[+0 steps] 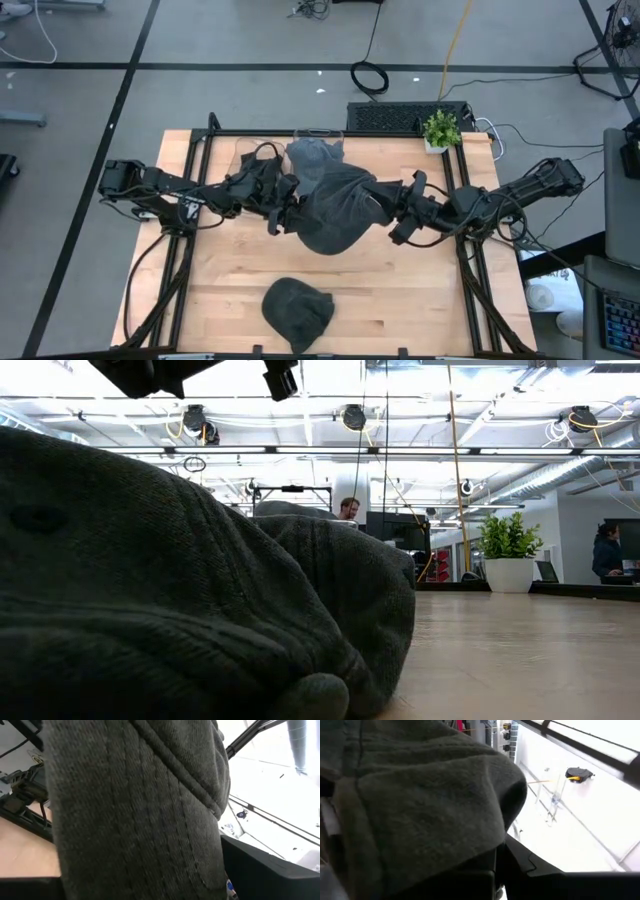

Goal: Pick & Place hat
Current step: Put the top black cap into the left transparent bin

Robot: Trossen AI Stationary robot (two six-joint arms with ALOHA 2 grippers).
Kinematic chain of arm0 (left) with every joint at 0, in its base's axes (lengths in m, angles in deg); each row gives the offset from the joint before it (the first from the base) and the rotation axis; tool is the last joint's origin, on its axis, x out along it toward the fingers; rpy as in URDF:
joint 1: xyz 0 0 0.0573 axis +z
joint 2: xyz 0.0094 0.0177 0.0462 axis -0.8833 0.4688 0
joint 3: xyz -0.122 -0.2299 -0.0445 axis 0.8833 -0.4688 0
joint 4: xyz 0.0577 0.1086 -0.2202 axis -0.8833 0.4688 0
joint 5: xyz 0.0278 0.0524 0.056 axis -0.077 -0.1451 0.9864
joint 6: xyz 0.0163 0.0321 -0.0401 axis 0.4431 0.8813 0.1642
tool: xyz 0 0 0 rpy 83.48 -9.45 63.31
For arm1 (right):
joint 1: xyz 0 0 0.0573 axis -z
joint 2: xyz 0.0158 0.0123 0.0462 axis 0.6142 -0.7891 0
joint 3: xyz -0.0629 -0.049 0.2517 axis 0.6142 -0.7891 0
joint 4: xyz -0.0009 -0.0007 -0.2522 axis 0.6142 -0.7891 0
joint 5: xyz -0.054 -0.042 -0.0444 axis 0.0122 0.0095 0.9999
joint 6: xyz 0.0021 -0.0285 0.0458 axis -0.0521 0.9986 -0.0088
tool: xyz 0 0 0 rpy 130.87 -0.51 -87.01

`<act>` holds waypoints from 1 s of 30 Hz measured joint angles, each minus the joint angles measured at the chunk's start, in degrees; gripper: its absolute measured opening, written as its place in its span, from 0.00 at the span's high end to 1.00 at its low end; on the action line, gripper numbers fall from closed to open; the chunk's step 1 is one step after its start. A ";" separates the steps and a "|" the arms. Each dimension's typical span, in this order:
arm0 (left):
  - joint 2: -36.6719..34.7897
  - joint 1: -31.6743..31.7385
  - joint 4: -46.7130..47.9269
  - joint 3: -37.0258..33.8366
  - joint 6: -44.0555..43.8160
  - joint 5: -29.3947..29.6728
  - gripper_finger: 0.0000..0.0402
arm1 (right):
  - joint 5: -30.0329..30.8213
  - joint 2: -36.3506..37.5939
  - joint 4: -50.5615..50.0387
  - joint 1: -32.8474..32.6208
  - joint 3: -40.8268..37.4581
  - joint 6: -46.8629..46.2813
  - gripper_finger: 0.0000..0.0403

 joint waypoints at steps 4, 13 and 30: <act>0.00 0.00 0.02 0.00 0.10 -0.85 0.29 | -0.07 0.53 -3.86 0.04 0.00 -6.73 1.00; 0.00 -0.02 0.00 0.00 2.97 -5.09 0.55 | 0.90 0.46 -11.37 0.92 0.00 -25.81 1.00; -2.93 1.99 2.14 -0.02 3.32 -6.65 0.97 | 19.92 0.46 -17.37 1.20 0.00 -49.25 0.46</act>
